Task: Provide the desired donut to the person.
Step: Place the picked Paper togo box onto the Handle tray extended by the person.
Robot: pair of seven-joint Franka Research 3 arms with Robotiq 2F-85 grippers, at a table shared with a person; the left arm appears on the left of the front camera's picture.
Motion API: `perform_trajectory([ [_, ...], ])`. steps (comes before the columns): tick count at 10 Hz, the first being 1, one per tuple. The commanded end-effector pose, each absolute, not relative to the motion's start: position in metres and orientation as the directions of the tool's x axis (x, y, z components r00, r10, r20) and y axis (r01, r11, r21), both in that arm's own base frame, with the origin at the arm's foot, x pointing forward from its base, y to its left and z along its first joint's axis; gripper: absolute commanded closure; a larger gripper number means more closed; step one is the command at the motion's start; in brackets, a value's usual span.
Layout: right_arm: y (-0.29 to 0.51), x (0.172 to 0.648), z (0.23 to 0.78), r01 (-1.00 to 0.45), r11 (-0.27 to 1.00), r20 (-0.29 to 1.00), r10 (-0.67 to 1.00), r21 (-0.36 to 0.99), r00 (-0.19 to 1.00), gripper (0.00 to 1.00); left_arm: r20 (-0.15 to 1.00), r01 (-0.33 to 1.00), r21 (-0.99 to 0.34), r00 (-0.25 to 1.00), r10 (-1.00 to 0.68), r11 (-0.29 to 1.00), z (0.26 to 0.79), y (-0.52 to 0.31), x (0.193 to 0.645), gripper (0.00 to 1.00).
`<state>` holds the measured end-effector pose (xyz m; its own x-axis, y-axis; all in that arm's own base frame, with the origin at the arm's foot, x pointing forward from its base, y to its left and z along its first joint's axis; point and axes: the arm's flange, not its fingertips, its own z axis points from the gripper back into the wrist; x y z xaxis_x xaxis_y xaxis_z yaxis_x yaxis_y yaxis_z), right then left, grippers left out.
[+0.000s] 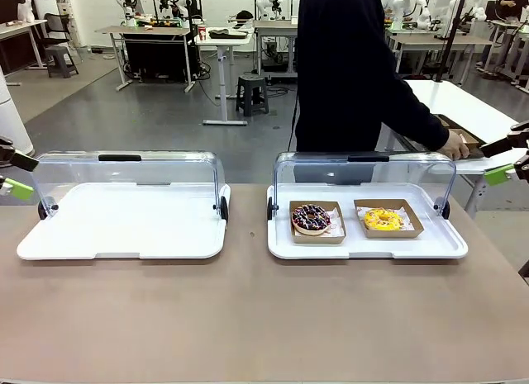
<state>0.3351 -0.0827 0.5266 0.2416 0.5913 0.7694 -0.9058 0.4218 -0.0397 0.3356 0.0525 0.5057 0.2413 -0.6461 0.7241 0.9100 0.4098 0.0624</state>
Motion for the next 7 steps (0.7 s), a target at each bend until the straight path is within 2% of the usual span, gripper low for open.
perform_trajectory([
  [1, -0.0817, 0.3374, 0.5254, -0.911, 0.41, 0.788, 0.575, -0.045, 0.22, 0.0, 0.728, 0.899, 0.095, 0.23, -0.646, 0.427, 0.5004, 0.0486, 0.3313, 0.0],
  [4, -0.0817, 0.3374, 0.5254, -0.911, 0.41, 0.788, 0.575, -0.045, 0.22, 0.0, 0.76, 0.863, 0.131, 0.228, -0.608, 0.487, 0.5037, 0.0511, 0.3301, 0.0],
  [7, -0.0817, 0.3374, 0.5254, -0.911, 0.41, 0.788, 0.575, -0.045, 0.22, 0.0, 0.763, 0.859, 0.146, 0.219, -0.608, 0.492, 0.5068, 0.0509, 0.3302, 0.0],
])
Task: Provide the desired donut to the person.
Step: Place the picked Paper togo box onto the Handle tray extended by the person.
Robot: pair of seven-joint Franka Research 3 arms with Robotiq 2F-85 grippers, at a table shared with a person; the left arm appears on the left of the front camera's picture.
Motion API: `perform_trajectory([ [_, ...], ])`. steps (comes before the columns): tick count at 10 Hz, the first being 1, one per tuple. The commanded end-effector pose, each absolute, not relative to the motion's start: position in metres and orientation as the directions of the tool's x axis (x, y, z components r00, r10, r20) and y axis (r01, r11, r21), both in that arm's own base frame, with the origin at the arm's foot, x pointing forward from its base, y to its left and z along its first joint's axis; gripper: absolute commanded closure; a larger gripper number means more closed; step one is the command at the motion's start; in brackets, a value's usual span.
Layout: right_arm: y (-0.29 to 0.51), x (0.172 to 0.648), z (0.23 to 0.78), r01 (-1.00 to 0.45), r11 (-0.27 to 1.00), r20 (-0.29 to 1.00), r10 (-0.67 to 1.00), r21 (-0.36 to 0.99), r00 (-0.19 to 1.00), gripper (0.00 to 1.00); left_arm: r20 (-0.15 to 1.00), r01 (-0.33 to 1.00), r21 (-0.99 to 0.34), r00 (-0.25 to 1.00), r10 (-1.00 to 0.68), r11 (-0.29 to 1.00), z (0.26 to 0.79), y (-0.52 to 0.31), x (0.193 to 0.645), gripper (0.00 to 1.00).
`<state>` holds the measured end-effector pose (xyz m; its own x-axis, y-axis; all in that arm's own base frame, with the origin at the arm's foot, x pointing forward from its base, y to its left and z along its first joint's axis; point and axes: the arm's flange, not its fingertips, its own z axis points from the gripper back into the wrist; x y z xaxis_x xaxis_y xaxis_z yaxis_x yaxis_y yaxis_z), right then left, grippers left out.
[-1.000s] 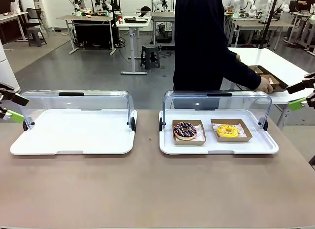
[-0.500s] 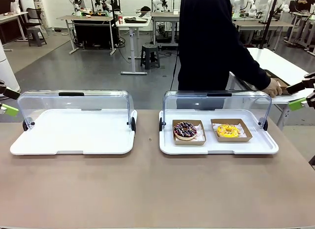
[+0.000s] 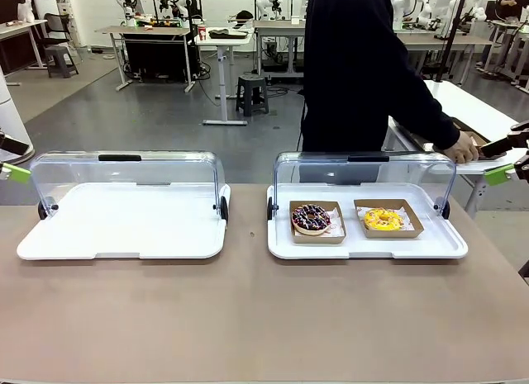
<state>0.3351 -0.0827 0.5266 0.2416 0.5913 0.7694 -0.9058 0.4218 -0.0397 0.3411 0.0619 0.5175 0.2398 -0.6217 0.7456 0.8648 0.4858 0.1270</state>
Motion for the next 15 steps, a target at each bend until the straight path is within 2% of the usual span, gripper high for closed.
perform_trajectory([
  [1, -0.082, 0.337, 0.525, -0.911, 0.41, 0.788, 0.575, -0.045, 0.22, 0.0, 0.766, 0.856, 0.149, 0.217, -0.605, 0.495, 0.508, 0.05, 0.332, 0.0],
  [15, -0.082, 0.337, 0.525, -0.911, 0.41, 0.788, 0.575, -0.045, 0.22, 0.0, 0.751, 0.862, 0.132, 0.235, -0.617, 0.49, 0.519, 0.06, 0.342, 0.0],
])
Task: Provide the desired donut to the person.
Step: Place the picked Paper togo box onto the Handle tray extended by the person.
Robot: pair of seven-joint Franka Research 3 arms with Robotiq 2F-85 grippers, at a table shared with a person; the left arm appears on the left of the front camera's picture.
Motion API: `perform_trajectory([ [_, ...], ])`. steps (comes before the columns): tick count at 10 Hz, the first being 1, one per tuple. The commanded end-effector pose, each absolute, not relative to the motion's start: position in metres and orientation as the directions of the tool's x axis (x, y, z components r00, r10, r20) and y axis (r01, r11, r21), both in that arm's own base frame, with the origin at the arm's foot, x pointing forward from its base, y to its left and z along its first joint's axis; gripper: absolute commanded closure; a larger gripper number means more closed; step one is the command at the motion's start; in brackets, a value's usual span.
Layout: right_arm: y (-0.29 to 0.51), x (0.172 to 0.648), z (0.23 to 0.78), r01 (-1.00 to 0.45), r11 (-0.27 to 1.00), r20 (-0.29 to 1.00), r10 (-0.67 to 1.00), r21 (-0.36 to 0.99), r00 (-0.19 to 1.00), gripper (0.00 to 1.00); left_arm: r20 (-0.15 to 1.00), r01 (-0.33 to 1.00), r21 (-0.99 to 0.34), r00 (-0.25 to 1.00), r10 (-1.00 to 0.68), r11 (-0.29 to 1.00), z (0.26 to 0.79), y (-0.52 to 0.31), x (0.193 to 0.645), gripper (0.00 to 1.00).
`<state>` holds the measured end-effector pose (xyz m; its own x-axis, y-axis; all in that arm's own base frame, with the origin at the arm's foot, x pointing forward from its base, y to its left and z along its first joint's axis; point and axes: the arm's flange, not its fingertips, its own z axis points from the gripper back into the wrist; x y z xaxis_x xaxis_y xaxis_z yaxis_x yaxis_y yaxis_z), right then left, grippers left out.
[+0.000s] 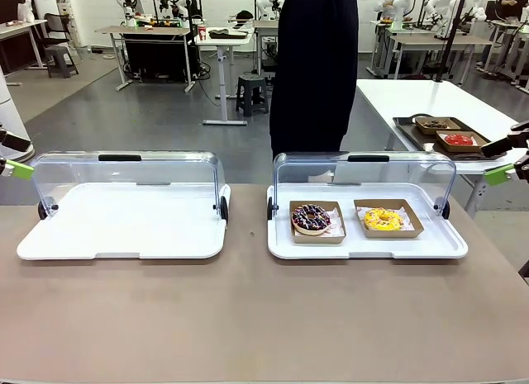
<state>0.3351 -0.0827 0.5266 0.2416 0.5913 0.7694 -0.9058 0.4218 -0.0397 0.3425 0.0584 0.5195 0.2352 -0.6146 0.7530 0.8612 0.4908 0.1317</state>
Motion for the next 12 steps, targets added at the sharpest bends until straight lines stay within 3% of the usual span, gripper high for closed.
perform_trajectory([
  [1, -0.0817, 0.3374, 0.5254, -0.911, 0.41, 0.788, 0.575, -0.045, 0.22, 0.0, 0.751, 0.862, 0.132, 0.235, -0.617, 0.49, 0.5193, 0.0597, 0.342, 0.0],
  [12, -0.0817, 0.3374, 0.5254, -0.911, 0.41, 0.788, 0.575, -0.045, 0.22, 0.0, 0.751, 0.862, 0.132, 0.235, -0.617, 0.49, 0.5193, 0.0597, 0.342, 0.0],
])
